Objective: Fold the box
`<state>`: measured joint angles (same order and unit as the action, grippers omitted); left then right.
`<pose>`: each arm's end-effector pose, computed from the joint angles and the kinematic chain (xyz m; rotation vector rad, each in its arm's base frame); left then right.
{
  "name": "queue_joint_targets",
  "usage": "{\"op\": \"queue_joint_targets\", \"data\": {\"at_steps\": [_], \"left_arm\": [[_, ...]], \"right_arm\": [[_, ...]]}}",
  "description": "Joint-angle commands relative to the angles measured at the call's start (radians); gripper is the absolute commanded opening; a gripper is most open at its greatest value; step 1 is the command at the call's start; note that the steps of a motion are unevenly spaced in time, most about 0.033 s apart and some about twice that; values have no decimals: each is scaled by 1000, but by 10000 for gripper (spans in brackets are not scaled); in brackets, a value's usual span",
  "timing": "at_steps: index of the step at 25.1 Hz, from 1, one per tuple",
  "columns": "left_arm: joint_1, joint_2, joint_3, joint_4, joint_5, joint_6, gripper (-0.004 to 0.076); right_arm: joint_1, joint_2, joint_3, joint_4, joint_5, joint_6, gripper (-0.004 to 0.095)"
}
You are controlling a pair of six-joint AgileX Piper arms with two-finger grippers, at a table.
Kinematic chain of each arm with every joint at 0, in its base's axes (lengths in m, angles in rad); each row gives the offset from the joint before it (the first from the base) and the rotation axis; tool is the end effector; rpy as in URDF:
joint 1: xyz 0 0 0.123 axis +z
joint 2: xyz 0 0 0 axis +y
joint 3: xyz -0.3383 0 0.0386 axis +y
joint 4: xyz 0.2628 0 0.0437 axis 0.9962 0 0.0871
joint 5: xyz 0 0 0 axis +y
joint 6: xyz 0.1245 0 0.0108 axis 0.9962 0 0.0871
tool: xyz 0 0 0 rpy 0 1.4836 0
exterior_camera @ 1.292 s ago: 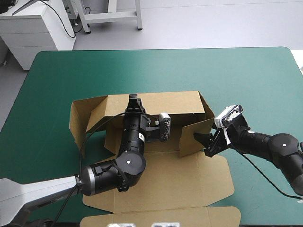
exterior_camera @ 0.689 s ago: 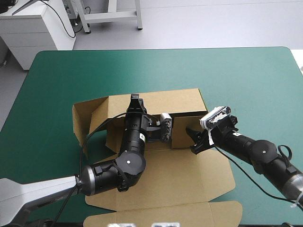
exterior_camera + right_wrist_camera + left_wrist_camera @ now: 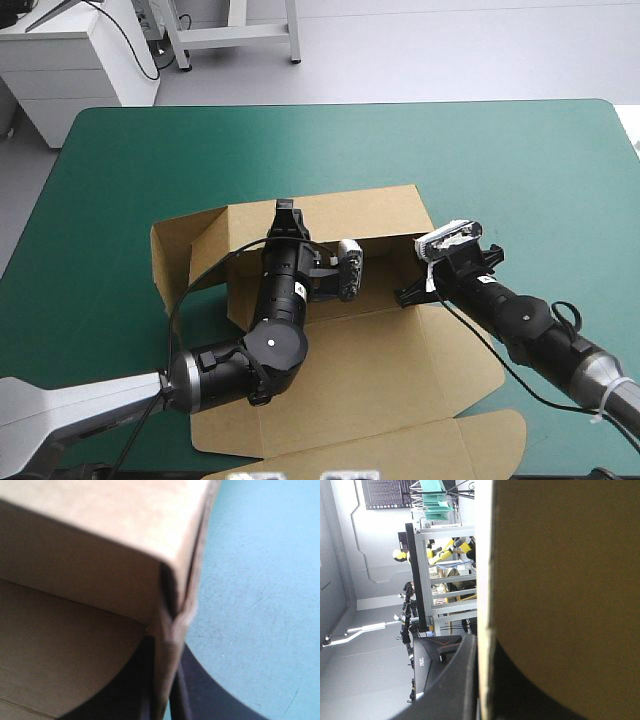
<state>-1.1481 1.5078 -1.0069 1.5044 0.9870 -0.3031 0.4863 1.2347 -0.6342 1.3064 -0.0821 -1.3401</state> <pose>0.2299 -0.2573 0.3412 1.4782 1.3126 1.0106 0.2488 0.1204 0.2838 -0.4846 2.0091 0.1972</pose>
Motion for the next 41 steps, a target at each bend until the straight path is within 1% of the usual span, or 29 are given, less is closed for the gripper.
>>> {"op": "queue_joint_targets", "data": {"at_steps": [1,5,7,8,10,13,14,15,17,21,22,24,25,29,30,32,35,36,37,39,41], "left_arm": [[-7,-40,-25,78,10,-9,-8],[-7,-40,-25,78,11,-29,-2],[-7,-40,-25,76,11,-44,34],[-7,-40,-25,73,11,-44,107],[-7,-40,-25,73,5,-44,213],[-7,-40,-25,98,-9,-44,413],[-7,-40,-25,112,-17,-44,465],[-7,-40,-25,127,-31,-46,500],[-12,-40,-25,143,-31,-46,515],[-82,-40,-25,100,27,-46,511],[-107,-40,-25,76,44,-46,510],[-126,-40,-25,46,47,-46,510],[-128,-40,-25,44,47,-46,510],[-128,-40,-25,56,48,-46,510],[-128,-40,-25,58,48,-46,511],[-128,-40,-25,58,48,-46,510],[-127,-40,-27,56,48,-34,507],[-127,-40,-29,56,48,-26,487],[-127,-40,-36,48,48,-12,442],[-111,-40,-72,-31,46,31,273],[-72,-40,-133,-186,27,158,3]], "right_arm": [[2,-29,-36,-1,15,-15,-18],[2,-29,-36,20,13,-15,-18],[2,-27,-36,20,13,-15,-18],[2,-27,-36,20,13,-15,-18],[2,-27,-36,18,13,-15,-18],[2,-27,-36,16,8,-15,-18],[2,-27,-36,16,9,-15,-18],[2,-27,-36,16,4,-15,-18],[2,-25,-36,16,-5,-15,-18],[2,-21,-36,16,-74,-15,-18],[2,-11,-36,16,-124,-15,-18],[-2,18,-55,16,-187,-15,-18],[-6,34,-77,16,-192,-15,-18],[-69,142,-221,16,-92,-15,-18],[-101,183,-282,16,-24,-15,-18],[-138,228,-337,16,43,-15,-20],[-177,246,-359,16,66,-15,-20],[-187,250,-359,16,72,-15,-20],[-204,251,-359,16,89,-15,-19],[-228,252,-359,16,125,-15,-19],[-249,252,-359,6,167,-15,-20]]}}
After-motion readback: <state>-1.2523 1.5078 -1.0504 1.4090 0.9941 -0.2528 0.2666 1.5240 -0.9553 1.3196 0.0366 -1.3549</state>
